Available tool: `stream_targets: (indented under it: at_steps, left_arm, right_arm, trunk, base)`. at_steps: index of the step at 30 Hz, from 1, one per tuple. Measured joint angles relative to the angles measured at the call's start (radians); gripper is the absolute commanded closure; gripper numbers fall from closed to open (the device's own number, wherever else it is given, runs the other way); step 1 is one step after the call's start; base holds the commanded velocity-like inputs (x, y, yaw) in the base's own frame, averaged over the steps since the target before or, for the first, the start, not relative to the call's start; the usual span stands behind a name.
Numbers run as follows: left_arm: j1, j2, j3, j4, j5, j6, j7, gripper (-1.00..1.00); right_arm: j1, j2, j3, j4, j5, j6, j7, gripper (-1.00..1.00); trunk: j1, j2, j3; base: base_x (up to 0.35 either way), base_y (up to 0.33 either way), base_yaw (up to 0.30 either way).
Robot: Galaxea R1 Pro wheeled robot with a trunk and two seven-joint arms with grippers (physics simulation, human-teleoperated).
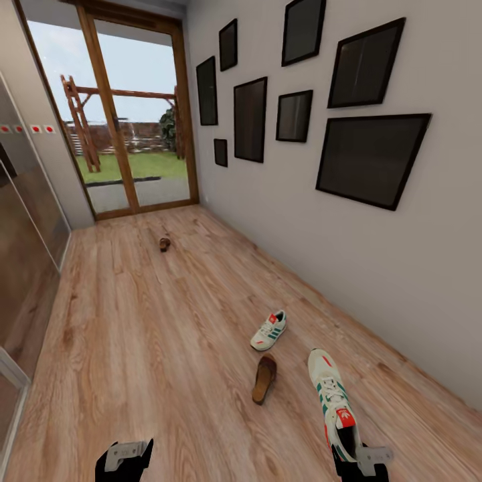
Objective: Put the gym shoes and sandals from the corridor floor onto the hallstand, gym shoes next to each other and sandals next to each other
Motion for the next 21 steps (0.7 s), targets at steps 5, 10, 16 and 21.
stream_targets:
  at_steps: [5, 10, 16, 21]
  left_arm:
    - [0.0, -0.001, 0.0, 0.0, 0.0, 0.0, 0.0, -1.0]
    - [0.0, 0.0, 0.0, 0.0, 0.0, 0.0, 0.0, -1.0]
    - [0.0, 0.0, 0.0, 0.0, 0.0, 0.0, 0.0, -1.0]
    - [0.0, 0.0, 0.0, 0.0, 0.0, 0.0, 0.0, -1.0]
  right_arm:
    - [0.0, 0.001, 0.0, 0.0, -0.001, 0.0, -0.001, 1.0]
    - [0.0, 0.001, 0.0, -0.001, -0.002, 0.001, -0.002, 1.0]
    - [0.0, 0.001, 0.0, 0.0, -0.002, 0.002, -0.002, 1.0]
    - [0.0, 0.001, 0.0, 0.0, -0.002, 0.002, -0.002, 1.0]
  trunk:
    - [0.0, 0.0, 0.0]
    - [0.0, 0.0, 0.002]
    - [0.0, 0.0, 0.006]
    - [0.0, 0.0, 0.01]
  base:
    - [0.168, 0.049, 0.0]
    - [0.049, 0.007, -0.121]
    - [0.002, 0.0, -0.238]
    - [0.0, 0.0, -0.257]
